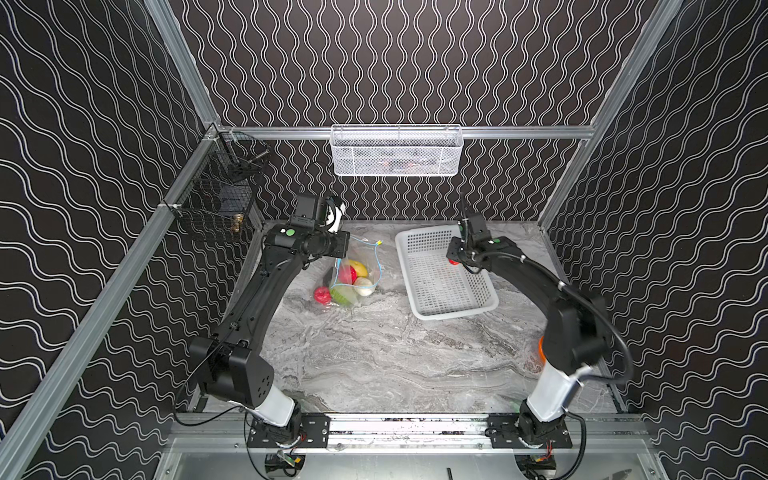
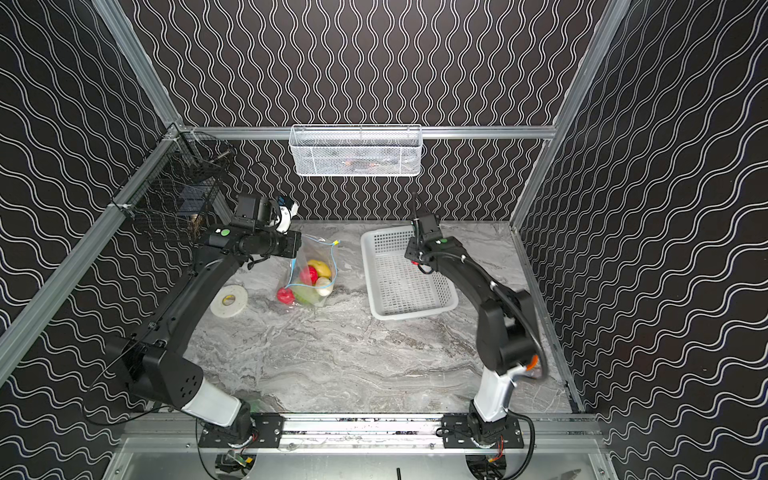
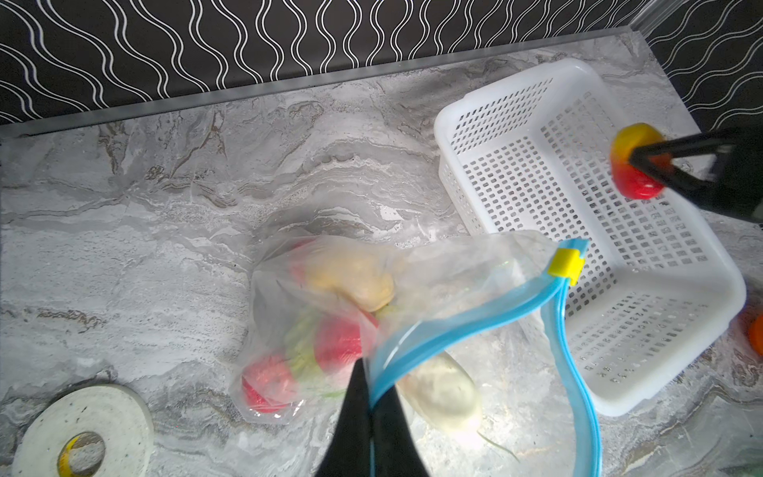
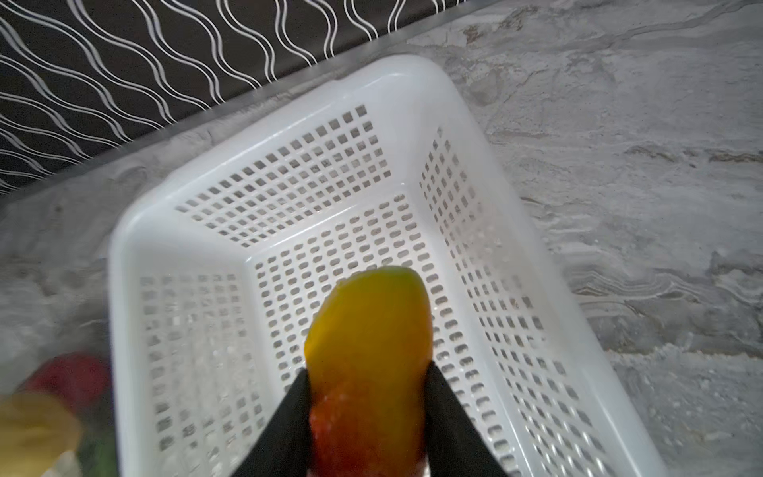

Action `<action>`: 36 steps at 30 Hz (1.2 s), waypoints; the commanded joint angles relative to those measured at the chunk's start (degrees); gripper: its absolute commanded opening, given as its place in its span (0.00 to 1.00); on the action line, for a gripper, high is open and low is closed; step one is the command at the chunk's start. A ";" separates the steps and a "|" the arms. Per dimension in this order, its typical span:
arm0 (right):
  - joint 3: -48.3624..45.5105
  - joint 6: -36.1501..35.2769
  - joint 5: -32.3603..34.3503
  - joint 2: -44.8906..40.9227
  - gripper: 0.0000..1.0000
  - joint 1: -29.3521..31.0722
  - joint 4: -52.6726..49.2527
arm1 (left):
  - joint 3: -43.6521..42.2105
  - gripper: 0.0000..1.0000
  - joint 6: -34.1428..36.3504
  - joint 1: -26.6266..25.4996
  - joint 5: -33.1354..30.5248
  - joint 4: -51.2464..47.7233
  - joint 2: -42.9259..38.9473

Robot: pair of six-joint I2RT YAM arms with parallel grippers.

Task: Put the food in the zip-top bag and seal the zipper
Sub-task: 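Lift the mango and carry it with the right gripper toward the bag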

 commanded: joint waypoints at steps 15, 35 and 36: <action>-13.48 9.52 -15.55 -10.68 0.31 0.15 22.48 | 0.46 0.00 -0.64 0.33 0.50 0.93 0.18; -19.20 13.39 -22.88 -14.48 0.31 3.72 36.39 | 2.53 0.00 -0.37 0.66 0.72 -0.31 0.48; -18.23 12.79 -22.86 -14.16 0.31 5.77 35.88 | 2.50 0.00 -0.32 0.61 0.49 -0.29 0.61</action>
